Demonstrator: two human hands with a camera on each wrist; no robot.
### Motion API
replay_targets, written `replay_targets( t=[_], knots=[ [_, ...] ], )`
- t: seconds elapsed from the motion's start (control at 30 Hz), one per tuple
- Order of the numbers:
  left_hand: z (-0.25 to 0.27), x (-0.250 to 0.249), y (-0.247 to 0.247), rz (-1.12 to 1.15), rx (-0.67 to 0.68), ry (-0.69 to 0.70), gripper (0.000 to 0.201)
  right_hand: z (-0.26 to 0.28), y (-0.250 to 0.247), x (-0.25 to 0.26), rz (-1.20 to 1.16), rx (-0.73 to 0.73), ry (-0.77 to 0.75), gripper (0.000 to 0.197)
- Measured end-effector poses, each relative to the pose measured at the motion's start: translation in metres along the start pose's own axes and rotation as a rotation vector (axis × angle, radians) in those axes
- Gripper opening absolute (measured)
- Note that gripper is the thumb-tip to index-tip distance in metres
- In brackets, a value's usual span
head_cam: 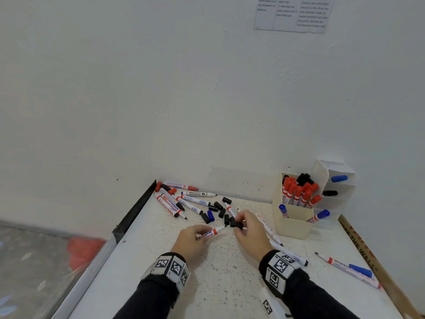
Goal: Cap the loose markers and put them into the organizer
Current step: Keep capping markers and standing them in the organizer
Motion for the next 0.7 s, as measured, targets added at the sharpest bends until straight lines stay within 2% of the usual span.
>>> replay_targets(
  t=[0.13, 0.37, 0.47, 0.57, 0.7],
  knots=[
    [0.003, -0.002, 0.004, -0.012, 0.06, 0.025, 0.026, 0.004, 0.007, 0.003, -0.061, 0.078, 0.009, 0.023],
    [0.012, -0.011, 0.01, -0.092, 0.143, 0.106, 0.033, 0.006, 0.001, 0.003, -0.08, 0.023, 0.065, 0.02],
    [0.014, -0.012, 0.011, -0.082, 0.151, 0.106, 0.038, 0.004, 0.0, 0.006, -0.038, 0.016, 0.055, 0.02],
    [0.013, -0.013, 0.006, -0.086, 0.102, 0.122, 0.039, 0.003, -0.001, 0.009, -0.024, -0.001, 0.055, 0.021],
    [0.012, -0.011, 0.004, -0.037, 0.125, 0.12, 0.037, 0.004, 0.005, 0.01, -0.096, 0.061, 0.06, 0.019]
  ],
)
Point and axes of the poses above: each hand's wrist, its own z-axis away from the middle knuckle, its own y-axis out of the palm, x = y × z, the point moved 6 cm from there along -z, towards the middle knuckle, and after that the axes turned 14 degrees about -y, right-handed, at the moved point
